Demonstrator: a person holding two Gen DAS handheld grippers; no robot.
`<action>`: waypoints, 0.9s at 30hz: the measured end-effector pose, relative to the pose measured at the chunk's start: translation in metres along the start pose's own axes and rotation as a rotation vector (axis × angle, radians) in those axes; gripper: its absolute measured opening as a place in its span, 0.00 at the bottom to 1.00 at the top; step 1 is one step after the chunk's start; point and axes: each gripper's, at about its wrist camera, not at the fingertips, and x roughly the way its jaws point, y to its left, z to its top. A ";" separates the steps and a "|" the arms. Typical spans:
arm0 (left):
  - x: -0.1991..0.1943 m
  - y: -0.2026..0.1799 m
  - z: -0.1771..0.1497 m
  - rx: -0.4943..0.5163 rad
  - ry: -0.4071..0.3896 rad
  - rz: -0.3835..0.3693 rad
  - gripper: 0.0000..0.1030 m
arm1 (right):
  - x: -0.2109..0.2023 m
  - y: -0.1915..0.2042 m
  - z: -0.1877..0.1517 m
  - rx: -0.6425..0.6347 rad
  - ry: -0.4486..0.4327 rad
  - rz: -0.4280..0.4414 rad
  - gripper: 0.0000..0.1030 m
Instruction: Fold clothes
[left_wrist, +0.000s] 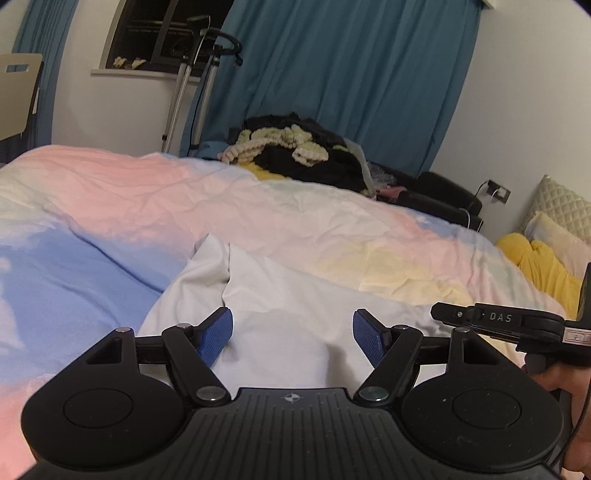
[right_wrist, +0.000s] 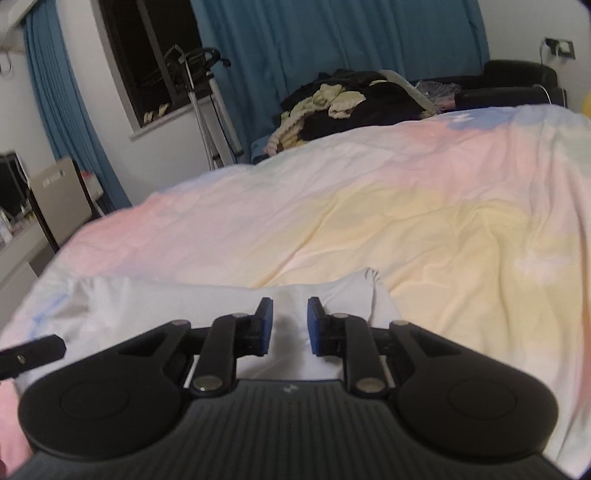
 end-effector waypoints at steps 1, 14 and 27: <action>-0.008 -0.003 0.001 -0.002 -0.014 -0.004 0.74 | -0.011 0.001 0.001 0.009 -0.015 0.011 0.22; -0.077 -0.040 -0.007 0.062 -0.103 -0.018 0.81 | -0.136 0.042 -0.012 -0.054 -0.155 0.127 0.26; -0.075 -0.040 -0.011 0.120 -0.123 0.048 0.88 | -0.147 0.061 -0.020 -0.118 -0.216 0.083 0.27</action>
